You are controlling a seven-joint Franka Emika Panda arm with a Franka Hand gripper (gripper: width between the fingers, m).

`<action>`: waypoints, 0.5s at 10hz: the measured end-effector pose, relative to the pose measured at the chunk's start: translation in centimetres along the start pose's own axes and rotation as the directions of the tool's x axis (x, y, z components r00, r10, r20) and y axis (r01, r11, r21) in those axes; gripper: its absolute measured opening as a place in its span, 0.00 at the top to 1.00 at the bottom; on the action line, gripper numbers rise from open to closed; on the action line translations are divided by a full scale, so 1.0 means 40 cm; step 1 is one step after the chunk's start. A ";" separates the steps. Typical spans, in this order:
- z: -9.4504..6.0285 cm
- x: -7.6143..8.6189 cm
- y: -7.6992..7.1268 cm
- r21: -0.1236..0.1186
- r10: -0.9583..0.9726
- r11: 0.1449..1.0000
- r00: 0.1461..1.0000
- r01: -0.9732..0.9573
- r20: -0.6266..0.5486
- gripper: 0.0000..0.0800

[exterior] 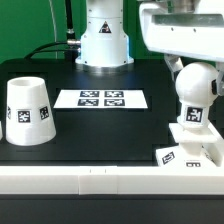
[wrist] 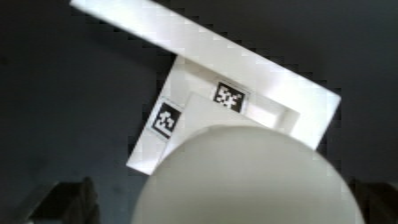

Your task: Assemble lamp

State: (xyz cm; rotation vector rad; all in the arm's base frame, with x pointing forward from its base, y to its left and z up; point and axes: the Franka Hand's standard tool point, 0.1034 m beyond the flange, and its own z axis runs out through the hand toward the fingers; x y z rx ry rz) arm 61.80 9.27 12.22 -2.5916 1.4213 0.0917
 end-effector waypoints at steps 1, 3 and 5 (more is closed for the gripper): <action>0.001 -0.001 0.000 0.000 -0.062 0.998 0.998 0.062 0.001 0.13; 0.002 -0.001 0.000 -0.001 -0.191 0.982 0.982 0.191 0.001 0.13; 0.003 -0.002 0.003 -0.011 -0.329 0.944 0.944 0.329 0.002 0.13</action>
Offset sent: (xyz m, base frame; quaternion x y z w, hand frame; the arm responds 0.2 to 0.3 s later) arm 0.0000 0.0000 0.0000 0.0000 0.0000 -0.1296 0.9916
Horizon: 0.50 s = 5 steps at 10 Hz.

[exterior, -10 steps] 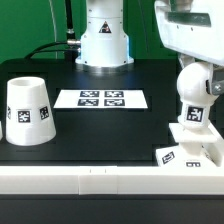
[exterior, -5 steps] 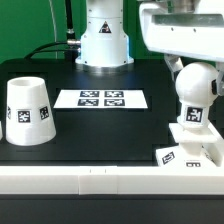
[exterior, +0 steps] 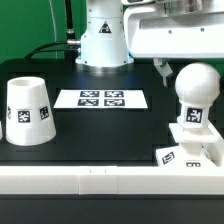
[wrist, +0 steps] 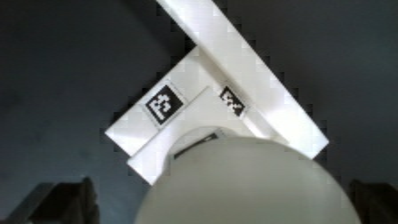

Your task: Assemble lamp

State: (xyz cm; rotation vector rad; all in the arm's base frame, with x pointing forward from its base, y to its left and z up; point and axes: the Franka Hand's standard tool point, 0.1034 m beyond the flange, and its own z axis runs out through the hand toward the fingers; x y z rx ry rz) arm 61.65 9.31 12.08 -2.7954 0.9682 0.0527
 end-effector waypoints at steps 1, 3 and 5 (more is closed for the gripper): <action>-0.001 -0.005 0.002 -0.047 -0.155 0.987 0.988 0.155 0.001 0.13; -0.002 -0.009 -0.008 -0.112 -0.442 0.891 0.897 0.439 0.007 0.13; -0.002 -0.012 -0.012 -0.120 -0.608 0.786 0.793 0.606 0.027 0.13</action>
Offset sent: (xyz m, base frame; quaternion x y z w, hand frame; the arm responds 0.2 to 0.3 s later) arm 0.0027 0.0013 0.0025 -0.0519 0.0103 -0.2999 0.9525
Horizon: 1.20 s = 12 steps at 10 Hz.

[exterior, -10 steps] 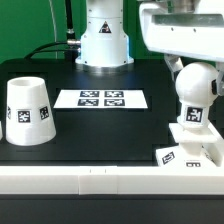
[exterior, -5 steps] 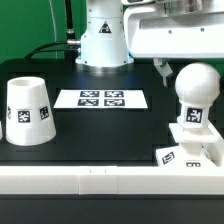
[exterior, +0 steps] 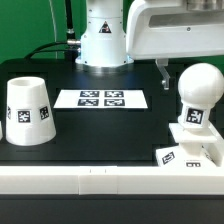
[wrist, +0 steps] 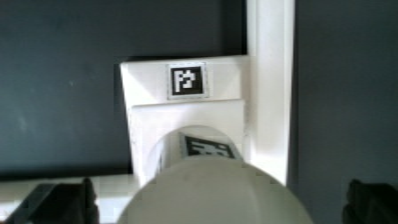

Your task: Assemble lamp

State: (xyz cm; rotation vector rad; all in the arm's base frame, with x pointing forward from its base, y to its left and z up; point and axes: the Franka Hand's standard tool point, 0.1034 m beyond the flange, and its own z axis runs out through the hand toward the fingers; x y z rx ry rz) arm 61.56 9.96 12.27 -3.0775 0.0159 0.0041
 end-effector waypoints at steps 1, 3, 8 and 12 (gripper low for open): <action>0.000 0.000 0.002 0.000 -0.077 0.997 0.997 0.077 0.000 0.13; 0.000 0.000 0.004 0.000 -0.206 0.979 0.979 0.206 0.000 0.13; -0.004 0.009 0.008 -0.032 -0.664 0.746 0.747 0.665 0.018 0.13; -0.004 0.016 0.015 -0.031 -0.850 0.524 0.525 0.851 0.036 0.13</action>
Offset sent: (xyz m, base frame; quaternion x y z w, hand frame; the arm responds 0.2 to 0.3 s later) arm 0.0000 0.0000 0.0000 0.0000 0.0000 -0.1938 0.9810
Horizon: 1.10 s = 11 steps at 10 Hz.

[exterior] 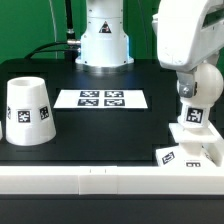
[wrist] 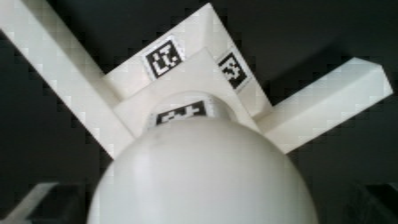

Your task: Assemble lamp

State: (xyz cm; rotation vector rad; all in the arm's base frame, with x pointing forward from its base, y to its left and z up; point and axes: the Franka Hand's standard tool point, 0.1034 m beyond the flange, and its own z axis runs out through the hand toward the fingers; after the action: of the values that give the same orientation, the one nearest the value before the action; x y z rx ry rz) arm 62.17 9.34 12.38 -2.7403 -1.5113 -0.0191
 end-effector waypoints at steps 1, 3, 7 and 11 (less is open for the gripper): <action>0.002 0.000 0.001 0.001 -0.071 0.997 0.997 0.071 0.000 0.13; 0.009 0.001 0.002 0.002 -0.153 0.988 0.988 0.153 0.002 0.13; 0.010 0.010 -0.004 -0.006 -0.378 0.926 0.926 0.378 0.020 0.13; 0.008 0.010 -0.004 -0.006 -0.486 0.874 0.874 0.486 0.027 0.14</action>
Offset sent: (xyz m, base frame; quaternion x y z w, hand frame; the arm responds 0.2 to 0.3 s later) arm 0.0043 0.0049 -0.0010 0.0030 -0.0100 -0.1804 0.9835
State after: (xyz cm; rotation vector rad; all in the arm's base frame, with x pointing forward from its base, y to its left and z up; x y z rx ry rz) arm 62.28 9.78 12.05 -2.2920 -2.1690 0.0008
